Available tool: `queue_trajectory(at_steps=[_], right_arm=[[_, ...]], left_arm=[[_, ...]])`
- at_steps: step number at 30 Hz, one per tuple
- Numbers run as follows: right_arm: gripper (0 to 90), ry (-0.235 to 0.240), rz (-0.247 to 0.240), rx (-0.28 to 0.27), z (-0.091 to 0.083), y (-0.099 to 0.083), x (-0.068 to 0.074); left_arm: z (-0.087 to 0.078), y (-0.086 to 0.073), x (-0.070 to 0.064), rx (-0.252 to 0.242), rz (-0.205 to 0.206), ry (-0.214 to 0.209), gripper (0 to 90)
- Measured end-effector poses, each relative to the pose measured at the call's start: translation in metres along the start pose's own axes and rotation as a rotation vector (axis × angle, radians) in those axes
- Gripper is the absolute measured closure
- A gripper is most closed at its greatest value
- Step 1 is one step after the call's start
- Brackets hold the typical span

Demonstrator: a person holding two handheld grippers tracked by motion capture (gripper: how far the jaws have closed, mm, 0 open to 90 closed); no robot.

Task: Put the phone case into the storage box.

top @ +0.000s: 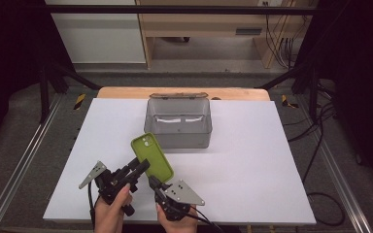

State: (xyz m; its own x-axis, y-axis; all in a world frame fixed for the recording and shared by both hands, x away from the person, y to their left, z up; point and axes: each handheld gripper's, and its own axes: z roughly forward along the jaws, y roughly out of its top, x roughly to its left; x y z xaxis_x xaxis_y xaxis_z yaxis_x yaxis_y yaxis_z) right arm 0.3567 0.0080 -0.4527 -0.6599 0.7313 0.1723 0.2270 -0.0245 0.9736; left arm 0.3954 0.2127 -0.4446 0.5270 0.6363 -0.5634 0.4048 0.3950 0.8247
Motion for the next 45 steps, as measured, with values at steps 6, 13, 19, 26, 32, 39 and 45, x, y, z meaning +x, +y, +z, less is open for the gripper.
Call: queue_trajectory(at_steps=[6,13,19,26,32,39,45], right_arm=[[87.9,0.013,-0.005,0.006,0.002,-0.001,0.004],[87.9,0.019,-0.003,0.009,0.004,-0.003,0.007],[87.9,0.027,-0.009,0.012,0.006,-0.004,0.009],[87.9,0.025,-0.015,0.022,0.007,-0.005,0.009],[87.6,0.032,-0.019,0.038,0.010,-0.008,0.010],[82.1,0.054,-0.020,0.068,0.013,-0.008,0.008],[76.0,0.021,-0.058,0.106,0.010,0.000,-0.009]], left_arm=[[0.001,-0.001,0.002,0.007,-0.037,-0.013,57.6],[0.000,-0.002,0.004,0.013,-0.078,-0.009,63.4],[0.001,-0.003,0.005,0.028,-0.088,0.000,66.5],[0.000,-0.006,0.009,0.035,-0.140,-0.006,71.6],[-0.002,-0.007,0.012,0.032,-0.174,-0.020,75.8],[-0.007,-0.005,0.017,0.024,-0.143,0.038,77.2],[-0.014,0.000,0.025,-0.002,-0.125,0.097,77.3]])
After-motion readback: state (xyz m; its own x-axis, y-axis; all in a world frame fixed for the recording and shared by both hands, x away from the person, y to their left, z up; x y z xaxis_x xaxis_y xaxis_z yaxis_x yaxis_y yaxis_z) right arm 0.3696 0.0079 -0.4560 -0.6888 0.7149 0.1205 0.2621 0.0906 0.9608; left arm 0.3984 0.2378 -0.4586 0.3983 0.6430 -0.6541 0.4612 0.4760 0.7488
